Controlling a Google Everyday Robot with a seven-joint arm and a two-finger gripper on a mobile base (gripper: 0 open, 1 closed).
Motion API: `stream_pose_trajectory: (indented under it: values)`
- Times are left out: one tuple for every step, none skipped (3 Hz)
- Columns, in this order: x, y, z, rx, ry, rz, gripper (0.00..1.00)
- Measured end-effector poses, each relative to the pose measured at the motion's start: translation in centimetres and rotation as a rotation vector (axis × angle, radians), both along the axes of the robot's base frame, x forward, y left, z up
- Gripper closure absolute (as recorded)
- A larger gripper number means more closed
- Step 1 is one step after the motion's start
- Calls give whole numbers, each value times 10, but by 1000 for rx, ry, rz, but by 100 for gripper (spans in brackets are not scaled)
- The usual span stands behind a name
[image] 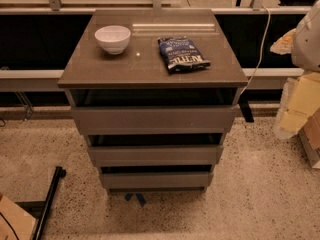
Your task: Open top drawer
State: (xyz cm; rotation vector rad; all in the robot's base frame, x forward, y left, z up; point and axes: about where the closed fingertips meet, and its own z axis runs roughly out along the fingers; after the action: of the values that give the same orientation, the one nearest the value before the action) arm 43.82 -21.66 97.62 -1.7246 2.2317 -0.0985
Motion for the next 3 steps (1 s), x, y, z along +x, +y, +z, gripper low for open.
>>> stream_pose_trajectory:
  values:
    - [2, 2, -1, 1, -21, 4, 0]
    - [17, 1, -28, 76, -46, 33, 0]
    - [33, 2, -46, 133, -63, 47, 0]
